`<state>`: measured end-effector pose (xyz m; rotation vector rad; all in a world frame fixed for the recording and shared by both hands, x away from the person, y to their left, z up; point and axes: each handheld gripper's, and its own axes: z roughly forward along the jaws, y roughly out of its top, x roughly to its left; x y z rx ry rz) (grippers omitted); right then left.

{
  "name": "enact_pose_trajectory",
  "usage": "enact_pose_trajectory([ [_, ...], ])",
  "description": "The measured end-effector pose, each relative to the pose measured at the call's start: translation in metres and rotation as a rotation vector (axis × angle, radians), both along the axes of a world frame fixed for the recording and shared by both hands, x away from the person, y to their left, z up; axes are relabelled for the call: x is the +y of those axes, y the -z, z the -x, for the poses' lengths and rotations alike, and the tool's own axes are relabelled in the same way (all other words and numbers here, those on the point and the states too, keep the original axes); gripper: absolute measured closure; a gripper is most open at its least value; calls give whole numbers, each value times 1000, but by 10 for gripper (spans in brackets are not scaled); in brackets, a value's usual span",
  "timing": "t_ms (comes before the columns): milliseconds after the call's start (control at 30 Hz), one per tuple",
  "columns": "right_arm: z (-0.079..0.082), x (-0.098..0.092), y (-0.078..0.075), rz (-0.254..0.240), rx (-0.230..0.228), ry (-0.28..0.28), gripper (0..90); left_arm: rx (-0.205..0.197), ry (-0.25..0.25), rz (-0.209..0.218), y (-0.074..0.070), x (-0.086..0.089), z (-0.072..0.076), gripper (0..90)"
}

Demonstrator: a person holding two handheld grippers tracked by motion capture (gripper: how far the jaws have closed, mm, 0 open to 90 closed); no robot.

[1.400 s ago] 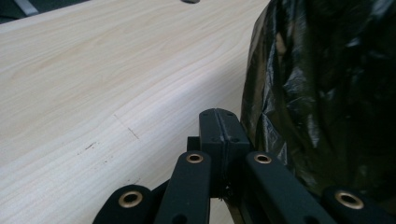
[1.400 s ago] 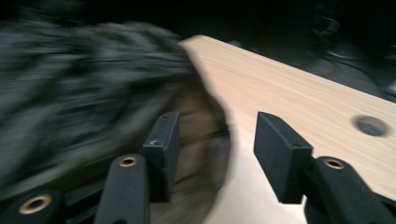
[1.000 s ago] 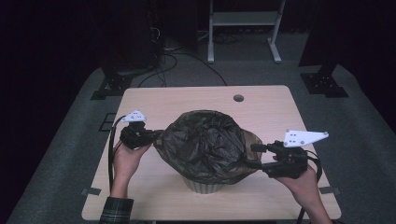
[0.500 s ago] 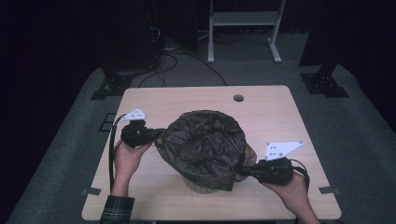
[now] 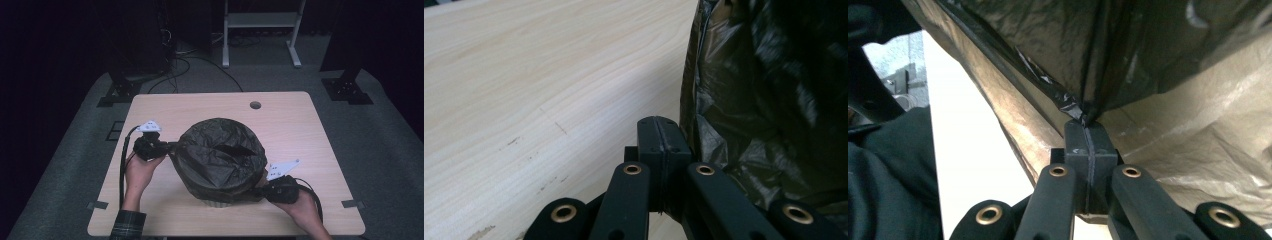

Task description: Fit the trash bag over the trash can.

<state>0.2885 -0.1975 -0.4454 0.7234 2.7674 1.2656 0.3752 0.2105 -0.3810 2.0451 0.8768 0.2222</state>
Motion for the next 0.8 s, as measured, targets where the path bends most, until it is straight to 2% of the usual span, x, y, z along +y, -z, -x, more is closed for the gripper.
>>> enact_pose_trajectory([
  [367, -10, 6, 17, 56, 12, 14, 900, 60, -19, -57, 29, 0, -7, 900],
  [667, -13, 1, 27, 82, 16, 41, 900, 97, -32, -105, 46, -4, -11, 900],
  [800, -13, -2, 28, 74, 22, 47, 900, 111, -35, -147, 54, -7, -13, 900],
])
